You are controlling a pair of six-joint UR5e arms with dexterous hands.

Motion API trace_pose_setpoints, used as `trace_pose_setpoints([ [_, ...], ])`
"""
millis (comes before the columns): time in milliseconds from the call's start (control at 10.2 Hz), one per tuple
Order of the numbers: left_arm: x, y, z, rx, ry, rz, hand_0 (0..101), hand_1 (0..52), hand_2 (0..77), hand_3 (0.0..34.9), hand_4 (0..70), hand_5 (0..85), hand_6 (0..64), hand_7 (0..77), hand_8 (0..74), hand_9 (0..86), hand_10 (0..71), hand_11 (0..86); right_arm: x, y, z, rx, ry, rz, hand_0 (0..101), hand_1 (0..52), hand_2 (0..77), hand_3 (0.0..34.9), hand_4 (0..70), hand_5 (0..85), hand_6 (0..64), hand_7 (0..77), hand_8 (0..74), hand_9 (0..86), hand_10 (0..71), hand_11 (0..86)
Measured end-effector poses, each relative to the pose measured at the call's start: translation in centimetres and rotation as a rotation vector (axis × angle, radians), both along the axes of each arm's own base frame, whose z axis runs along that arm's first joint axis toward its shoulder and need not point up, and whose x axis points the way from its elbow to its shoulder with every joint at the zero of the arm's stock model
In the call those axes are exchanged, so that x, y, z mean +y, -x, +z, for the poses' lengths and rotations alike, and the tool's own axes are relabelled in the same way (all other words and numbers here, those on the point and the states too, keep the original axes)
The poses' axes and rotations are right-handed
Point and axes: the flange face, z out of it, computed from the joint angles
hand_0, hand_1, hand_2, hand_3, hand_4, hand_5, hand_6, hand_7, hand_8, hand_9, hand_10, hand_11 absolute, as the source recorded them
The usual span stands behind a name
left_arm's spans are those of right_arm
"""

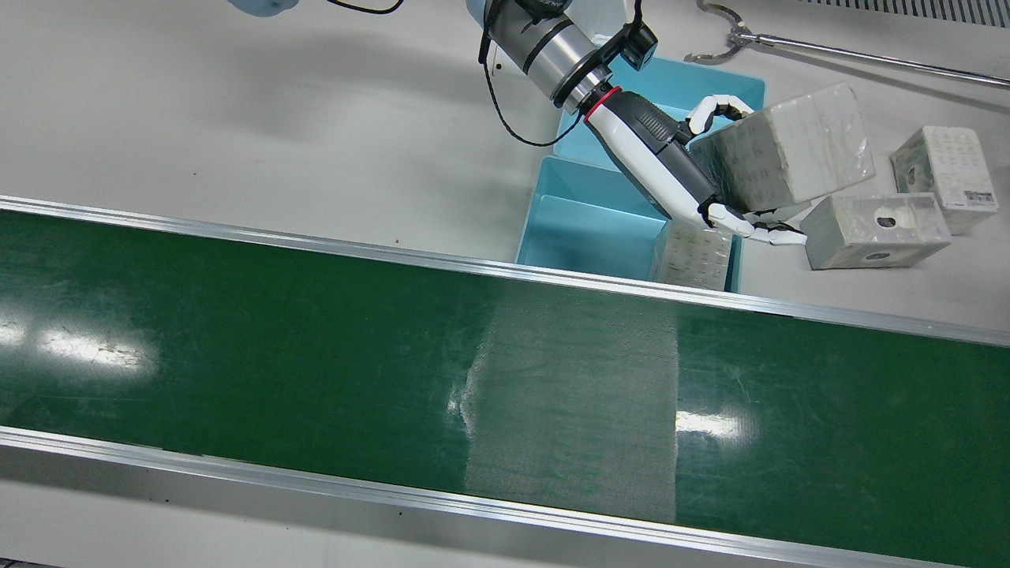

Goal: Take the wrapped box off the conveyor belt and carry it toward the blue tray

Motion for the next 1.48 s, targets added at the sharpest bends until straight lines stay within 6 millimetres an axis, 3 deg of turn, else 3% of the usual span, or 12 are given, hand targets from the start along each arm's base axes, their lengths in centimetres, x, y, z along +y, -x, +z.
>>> trace_pose_setpoints([
  [98, 0.0, 0.0, 0.0, 0.0, 0.0, 0.0, 0, 0.0, 1.1, 0.0, 0.0, 1.1, 0.5, 0.5, 0.5, 0.5, 0.5, 0.5, 0.2, 0.0, -0.2, -0.008, 0.001, -0.018, 60, 13.6, 49.1, 0.7, 12.0, 11.5, 20.7, 13.1, 19.6, 2.2, 7.6, 19.1],
  [197, 0.0, 0.0, 0.0, 0.0, 0.0, 0.0, 0, 0.0, 1.1, 0.0, 0.0, 1.1, 0.5, 0.5, 0.5, 0.5, 0.5, 0.5, 0.3, 0.0, -0.5, -0.017, 0.003, -0.032, 60, 13.6, 49.1, 0.7, 12.0, 11.5, 20.7, 13.1, 19.6, 2.2, 7.6, 19.1],
  [295, 0.0, 0.0, 0.0, 0.0, 0.0, 0.0, 0, 0.0, 0.5, 0.0, 0.0, 1.1, 0.5, 0.5, 0.5, 0.5, 0.5, 0.5, 0.4, 0.0, -0.7, -0.024, 0.003, -0.043, 54, 25.1, 40.4, 7.2, 10.4, 15.8, 0.5, 6.0, 0.0, 1.1, 0.0, 1.6],
  [394, 0.0, 0.0, 0.0, 0.0, 0.0, 0.0, 0, 0.0, 1.1, 0.0, 0.0, 1.1, 0.5, 0.5, 0.5, 0.5, 0.0, 0.5, 0.5, 0.0, -0.9, -0.027, 0.003, -0.052, 53, 13.1, 34.4, 11.1, 12.5, 17.5, 3.3, 6.0, 0.0, 1.1, 0.0, 1.6],
  [492, 0.0, 0.0, 0.0, 0.0, 0.0, 0.0, 0, 0.0, 1.1, 0.0, 0.0, 1.1, 0.5, 0.5, 0.5, 0.5, 0.5, 0.5, 0.5, 0.0, -0.9, -0.028, 0.002, -0.059, 53, 18.0, 23.5, 11.1, 12.5, 17.5, 3.3, 6.0, 0.0, 1.1, 0.0, 0.5],
  [591, 0.0, 0.0, 0.0, 0.0, 0.0, 0.0, 0, 0.0, 0.5, 0.0, 0.0, 1.1, 0.5, 0.5, 0.5, 0.5, 0.5, 0.5, 0.6, 0.0, -1.0, -0.029, 0.001, -0.063, 53, 18.0, 2.2, 10.3, 12.5, 18.5, 2.7, 6.0, 0.0, 1.1, 0.0, 0.5],
  [788, 0.0, 0.0, 0.0, 0.0, 0.0, 0.0, 0, 0.0, 1.1, 0.0, 0.0, 1.1, 0.5, 0.5, 0.5, 0.5, 0.5, 0.5, 0.6, -0.2, -1.2, -0.037, 0.0, -0.065, 53, 17.5, 2.2, 10.0, 12.5, 19.6, 3.8, 6.5, 0.0, 0.5, 0.0, 0.5],
  [886, 0.0, 0.0, 0.0, 0.0, 0.0, 0.0, 0, 0.0, 1.1, 0.0, 0.0, 1.1, 0.5, 0.5, 0.5, 0.5, 0.5, 0.5, 0.6, -0.7, -1.4, -0.05, 0.0, -0.057, 54, 17.5, 1.6, 8.9, 13.6, 26.2, 6.0, 11.4, 0.0, 0.5, 0.0, 0.5],
  [985, 0.0, 0.0, 0.0, 0.0, 0.0, 0.0, 0, 0.0, 1.1, 0.0, 0.0, 1.1, 0.5, 0.5, 0.5, 0.5, 0.5, 0.5, 0.4, -1.8, -1.3, -0.068, 0.003, -0.028, 54, 17.5, 1.6, 8.9, 13.6, 26.2, 6.0, 11.4, 0.0, 0.5, 0.0, 0.5],
  [1182, 0.0, 0.0, 0.0, 0.0, 0.0, 0.0, 0, 0.0, 0.5, 0.0, 0.0, 1.1, 0.5, 0.5, 0.5, 0.5, 0.5, 0.5, -0.6, -6.9, 1.5, -0.112, 0.025, 0.134, 55, 22.9, 2.2, 1.0, 12.5, 42.5, 8.7, 18.0, 0.0, 1.1, 0.0, 0.5],
  [1280, 0.0, 0.0, 0.0, 0.0, 0.0, 0.0, 0, 0.0, 0.5, 0.0, 0.0, 1.1, 0.5, 0.5, 0.5, 0.5, 0.5, 0.5, -1.1, -10.5, 3.3, -0.124, 0.026, 0.24, 57, 25.1, 13.6, 0.0, 12.5, 46.4, 10.4, 20.7, 0.0, 1.1, 0.0, 0.5],
  [1477, 0.0, 0.0, 0.0, 0.0, 0.0, 0.0, 0, 0.0, 0.5, 0.0, 0.0, 1.1, 0.5, 0.5, 0.5, 0.0, 0.5, 0.5, -2.6, -17.9, 7.2, -0.107, 0.022, 0.434, 56, 24.5, 19.1, 0.0, 12.5, 46.4, 12.0, 21.3, 0.0, 3.8, 0.0, 0.5],
])
